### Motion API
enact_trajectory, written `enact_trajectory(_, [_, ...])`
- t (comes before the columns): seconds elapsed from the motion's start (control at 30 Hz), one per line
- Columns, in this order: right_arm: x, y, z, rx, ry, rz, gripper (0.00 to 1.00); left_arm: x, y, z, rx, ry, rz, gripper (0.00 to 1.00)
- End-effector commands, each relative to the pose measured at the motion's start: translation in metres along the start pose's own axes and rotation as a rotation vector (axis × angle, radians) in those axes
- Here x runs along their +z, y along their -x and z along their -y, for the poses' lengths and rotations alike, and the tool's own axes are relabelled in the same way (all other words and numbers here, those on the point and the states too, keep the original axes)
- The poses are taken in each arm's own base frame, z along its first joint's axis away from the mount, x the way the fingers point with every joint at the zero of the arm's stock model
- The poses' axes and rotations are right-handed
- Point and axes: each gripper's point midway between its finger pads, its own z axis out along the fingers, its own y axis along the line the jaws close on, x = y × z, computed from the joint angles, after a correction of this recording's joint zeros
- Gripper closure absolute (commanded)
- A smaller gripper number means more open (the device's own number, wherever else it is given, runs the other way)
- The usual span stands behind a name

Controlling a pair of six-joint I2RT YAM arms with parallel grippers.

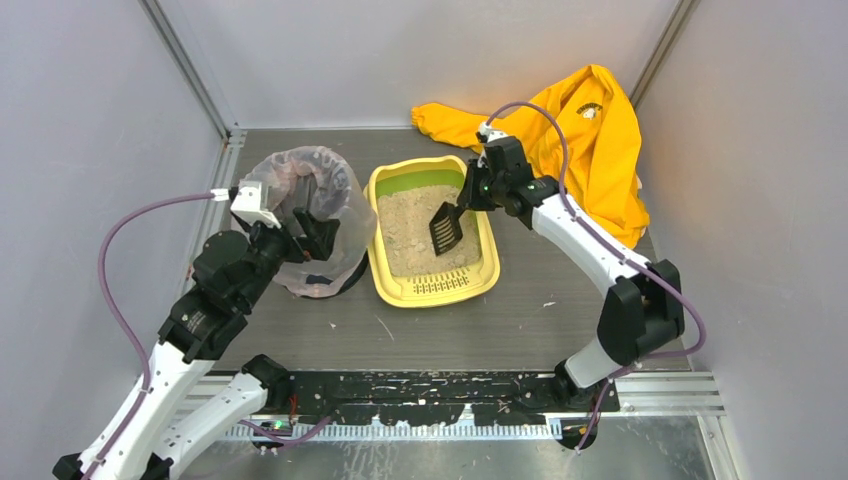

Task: Clean the litter box

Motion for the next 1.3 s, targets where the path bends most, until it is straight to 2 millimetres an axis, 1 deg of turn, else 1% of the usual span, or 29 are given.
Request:
enact_trajectory(0.0, [0.022,0.011,-0.006,-0.014,0.025,0.015,0.99,0.013,0.012,0.005,-0.043,-0.01,0.081,0.0])
enact_trajectory(0.07, [0.031,0.004,-0.01,0.01,0.051,-0.017,0.99,0.028,0.009,0.011,-0.06,-0.026,0.08,0.0])
enact_trajectory(0.17, [0.039,-0.006,-0.023,0.051,0.119,-0.045,0.99,0.054,0.008,0.023,-0.053,-0.064,0.074,0.0])
enact_trajectory(0.27, [0.048,-0.015,-0.028,0.073,0.151,-0.07,0.99,0.073,0.01,0.028,-0.037,-0.067,0.082,0.0])
enact_trajectory(0.33, [0.054,-0.02,-0.032,0.091,0.174,-0.086,0.99,0.083,0.007,0.029,-0.029,-0.064,0.073,0.0])
enact_trajectory(0.47, [0.062,-0.024,-0.042,0.146,0.237,-0.101,0.99,0.09,-0.006,0.027,-0.009,-0.061,0.04,0.0])
enact_trajectory(0.57, [0.065,-0.022,-0.051,0.2,0.286,-0.087,0.99,0.089,-0.007,0.022,0.007,-0.041,0.046,0.0])
enact_trajectory(0.6, [0.065,-0.023,-0.05,0.21,0.289,-0.087,0.99,0.087,-0.006,0.021,0.008,-0.039,0.051,0.0])
enact_trajectory(0.73, [0.063,-0.015,-0.044,0.243,0.282,-0.06,0.99,0.084,-0.007,0.02,0.005,-0.042,0.057,0.0])
enact_trajectory(0.87, [0.052,0.001,-0.031,0.236,0.258,-0.007,0.99,0.083,-0.009,0.022,-0.004,-0.055,0.054,0.0])
enact_trajectory(0.97, [0.044,0.01,-0.022,0.194,0.212,0.025,0.99,0.082,-0.009,0.024,-0.009,-0.064,0.051,0.0])
enact_trajectory(1.17, [0.028,0.042,-0.011,0.167,0.194,0.11,0.99,0.082,-0.008,0.025,-0.01,-0.068,0.051,0.0])
enact_trajectory(1.27, [0.026,0.055,0.001,0.155,0.162,0.151,0.99,0.082,-0.01,0.026,-0.013,-0.074,0.046,0.0])
